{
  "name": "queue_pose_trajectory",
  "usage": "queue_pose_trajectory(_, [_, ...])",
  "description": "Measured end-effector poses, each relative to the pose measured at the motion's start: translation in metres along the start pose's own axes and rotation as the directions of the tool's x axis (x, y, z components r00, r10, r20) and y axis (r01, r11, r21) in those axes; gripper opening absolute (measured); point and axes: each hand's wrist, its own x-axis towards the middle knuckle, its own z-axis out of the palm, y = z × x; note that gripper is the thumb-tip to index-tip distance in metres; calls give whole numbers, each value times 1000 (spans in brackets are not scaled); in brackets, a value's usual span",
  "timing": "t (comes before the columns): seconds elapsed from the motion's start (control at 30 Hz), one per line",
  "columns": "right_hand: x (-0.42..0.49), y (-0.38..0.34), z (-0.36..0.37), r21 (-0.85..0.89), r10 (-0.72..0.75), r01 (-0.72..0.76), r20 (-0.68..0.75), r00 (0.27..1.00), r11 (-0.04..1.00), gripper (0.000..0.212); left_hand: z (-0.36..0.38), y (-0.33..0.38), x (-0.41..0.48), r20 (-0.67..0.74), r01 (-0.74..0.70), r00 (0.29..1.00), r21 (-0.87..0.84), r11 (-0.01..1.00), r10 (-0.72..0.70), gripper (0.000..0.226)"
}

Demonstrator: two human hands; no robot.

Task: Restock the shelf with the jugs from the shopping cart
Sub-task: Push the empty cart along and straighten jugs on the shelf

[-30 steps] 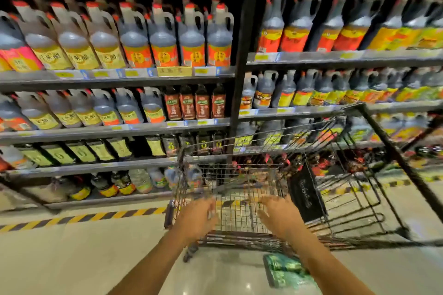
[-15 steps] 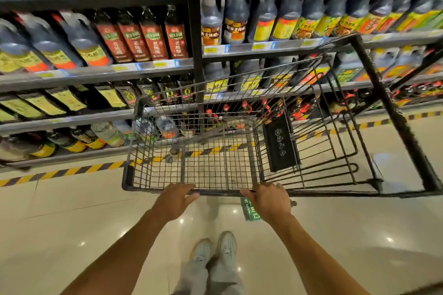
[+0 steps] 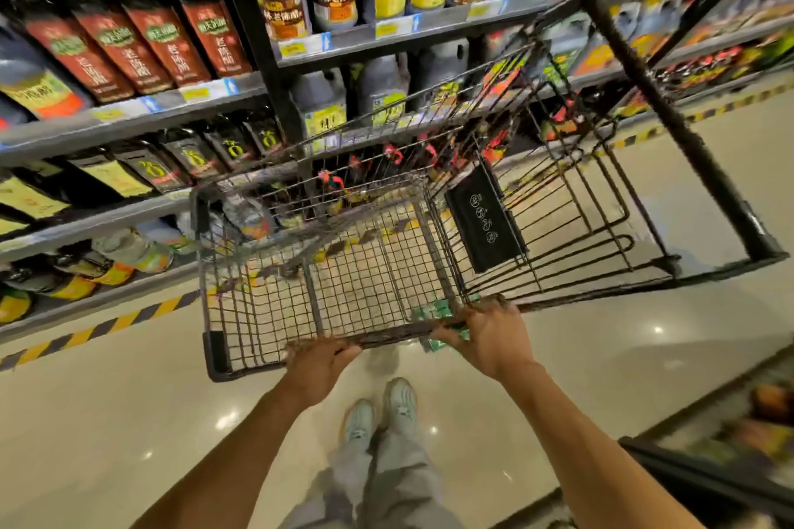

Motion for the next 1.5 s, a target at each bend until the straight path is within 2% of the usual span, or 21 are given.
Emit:
queue_pose_trajectory(0.07, [-3, 15, 7, -11, 21, -21, 8, 1000, 1000, 120, 7, 16, 1, 32, -13, 999, 30, 999, 12, 43])
queue_pose_trajectory(0.17, [-6, 39, 10, 19, 40, -41, 48, 998, 999, 132, 21, 33, 8, 71, -3, 997, 74, 997, -2, 72])
queue_pose_trajectory(0.2, [-6, 48, 10, 21, 42, -44, 59, 997, 999, 133, 27, 37, 11, 80, 0, 997, 84, 996, -7, 73])
queue_pose_trajectory(0.27, [-5, 66, 13, 21, 54, -56, 60, 997, 998, 131, 35, 52, 17, 101, -14, 995, 79, 997, 6, 56])
queue_pose_trajectory(0.33, [-5, 83, 14, 26, 63, -64, 50, 997, 998, 125, 40, 70, 21, 110, -28, 994, 67, 997, 20, 47])
queue_pose_trajectory(0.57, [-6, 153, 11, 14, 69, -70, 44, 997, 997, 127, 61, 127, 57, 214, -60, 976, 128, 990, 32, 53])
queue_pose_trajectory(0.8, [10, 249, 7, -6, 79, -79, 56, 995, 997, 125, 80, 223, 93, 210, -60, 977, 77, 995, 42, 49])
queue_pose_trajectory(0.93, [27, 317, 6, -45, 73, -70, 59, 996, 997, 122, 98, 274, 122, 207, -70, 977, 49, 996, 58, 54])
queue_pose_trajectory(1.07, [40, 384, -1, -65, 64, -60, 69, 996, 996, 96, 119, 328, 159, 207, -34, 978, 49, 998, 23, 93])
queue_pose_trajectory(1.2, [53, 447, -8, -71, 71, -66, 69, 995, 995, 98, 128, 395, 184, 193, -37, 981, 57, 998, 25, 67])
queue_pose_trajectory(1.3, [62, 489, -15, -84, 83, -77, 77, 994, 993, 100, 139, 430, 208, 203, -46, 979, 94, 994, 26, 60])
queue_pose_trajectory(1.37, [70, 519, -18, -86, 100, -92, 86, 991, 992, 100, 144, 453, 226, 212, -53, 977, 91, 994, 32, 63])
queue_pose_trajectory(1.47, [80, 564, -20, -29, 119, -116, 100, 988, 993, 98, 150, 489, 253, 212, -91, 974, 62, 994, 76, 85])
queue_pose_trajectory(1.5, [83, 577, -22, -22, 118, -117, 101, 988, 993, 96, 150, 501, 260, 222, -99, 971, 54, 994, 84, 82])
